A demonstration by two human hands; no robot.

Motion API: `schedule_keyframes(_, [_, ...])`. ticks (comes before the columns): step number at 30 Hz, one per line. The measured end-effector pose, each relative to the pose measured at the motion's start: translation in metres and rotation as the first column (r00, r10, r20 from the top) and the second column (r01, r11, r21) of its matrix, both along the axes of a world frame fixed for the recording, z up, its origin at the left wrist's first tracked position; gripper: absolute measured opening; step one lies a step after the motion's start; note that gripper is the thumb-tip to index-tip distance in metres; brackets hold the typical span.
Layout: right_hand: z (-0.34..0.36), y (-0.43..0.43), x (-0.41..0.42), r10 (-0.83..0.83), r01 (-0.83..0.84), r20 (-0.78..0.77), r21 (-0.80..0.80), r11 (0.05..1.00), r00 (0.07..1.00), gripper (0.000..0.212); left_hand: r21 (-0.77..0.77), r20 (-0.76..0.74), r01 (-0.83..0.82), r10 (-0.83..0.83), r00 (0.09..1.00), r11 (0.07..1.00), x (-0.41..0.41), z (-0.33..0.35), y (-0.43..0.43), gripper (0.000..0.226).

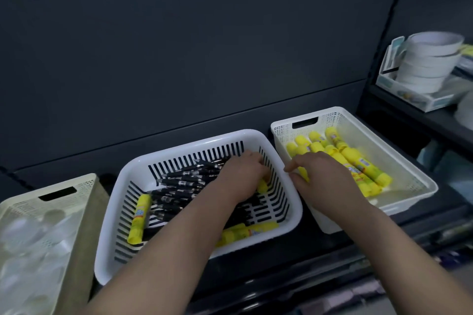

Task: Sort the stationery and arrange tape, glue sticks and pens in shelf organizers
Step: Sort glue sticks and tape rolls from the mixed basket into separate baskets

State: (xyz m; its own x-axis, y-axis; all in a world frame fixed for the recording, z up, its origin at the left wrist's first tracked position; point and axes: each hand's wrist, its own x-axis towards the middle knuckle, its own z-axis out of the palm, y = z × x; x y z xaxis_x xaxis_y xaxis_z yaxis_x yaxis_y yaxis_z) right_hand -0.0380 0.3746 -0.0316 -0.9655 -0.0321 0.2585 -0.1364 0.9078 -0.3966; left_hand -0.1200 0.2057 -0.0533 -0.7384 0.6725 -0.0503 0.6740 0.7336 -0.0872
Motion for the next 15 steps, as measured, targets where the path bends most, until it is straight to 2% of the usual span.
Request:
schedule_keyframes(3, [0.002,-0.002,0.002,0.021,-0.021,-0.008,-0.016,1.0,1.0,0.02,0.007,-0.012,0.035,-0.035,0.999,0.999,-0.004,-0.002,-0.005,0.035])
schedule_keyframes(5, [0.004,-0.005,0.002,0.025,-0.025,-0.016,-0.041,0.999,1.0,0.021,0.204,0.039,-0.03,0.023,0.999,0.978,-0.004,0.003,-0.015,0.034])
schedule_keyframes(7, [0.006,-0.013,0.001,0.044,-0.044,-0.015,-0.032,0.998,0.999,0.02,0.506,0.137,-0.171,0.117,0.984,0.846,0.0,0.013,-0.027,0.029])
schedule_keyframes(9, [0.007,-0.025,-0.001,0.104,-0.104,0.015,0.004,0.995,0.994,0.018,0.668,0.18,-0.279,0.214,0.96,0.69,0.006,0.025,-0.038,0.022])
schedule_keyframes(12, [0.008,-0.044,-0.004,0.278,-0.294,0.23,0.034,0.955,0.932,0.011,0.714,0.183,-0.365,0.344,0.921,0.598,0.013,0.038,-0.056,0.008])
schedule_keyframes(15, [0.007,-0.061,-0.007,0.372,-0.42,0.451,0.006,0.908,0.811,0.014,0.698,0.192,-0.404,0.388,0.901,0.591,0.02,0.04,-0.069,0.011])
